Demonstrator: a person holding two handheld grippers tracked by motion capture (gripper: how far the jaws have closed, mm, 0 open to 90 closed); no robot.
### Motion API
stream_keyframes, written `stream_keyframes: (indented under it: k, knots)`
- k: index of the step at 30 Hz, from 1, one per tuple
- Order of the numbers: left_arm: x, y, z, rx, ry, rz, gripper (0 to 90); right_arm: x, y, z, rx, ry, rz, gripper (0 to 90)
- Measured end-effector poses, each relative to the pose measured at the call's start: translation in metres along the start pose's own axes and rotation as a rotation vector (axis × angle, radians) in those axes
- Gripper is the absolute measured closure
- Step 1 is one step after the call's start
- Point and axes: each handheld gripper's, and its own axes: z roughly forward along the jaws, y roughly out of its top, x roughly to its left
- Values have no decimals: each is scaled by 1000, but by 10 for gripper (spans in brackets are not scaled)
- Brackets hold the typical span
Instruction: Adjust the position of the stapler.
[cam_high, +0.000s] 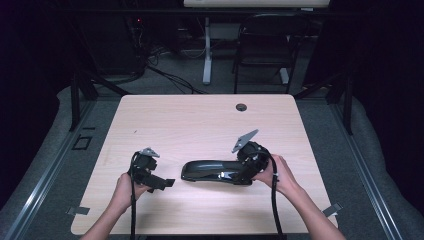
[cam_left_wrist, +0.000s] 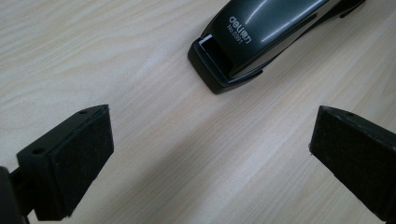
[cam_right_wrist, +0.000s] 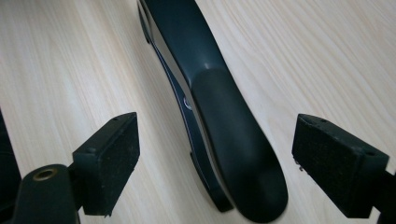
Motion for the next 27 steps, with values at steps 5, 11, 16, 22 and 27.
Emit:
stream_keyframes:
  k: [5, 11, 16, 22, 27]
  knots:
    - [-1, 1, 2, -1, -4, 9, 0, -7, -26, -13, -21, -29, 58, 151]
    - [2, 1, 3, -10, -27, 15, 0, -9, -47, -22, -40, -43, 128, 147]
    - [-3, 2, 2, -23, -19, 16, 0, -6, -62, -27, -51, -67, 173, 146]
    - [-10, 4, 2, -29, -13, 37, 0, 2, -75, -29, -50, -77, 199, 146]
    - [-10, 7, 10, -10, -17, 50, 0, 1, -85, -26, -40, -77, 207, 149]
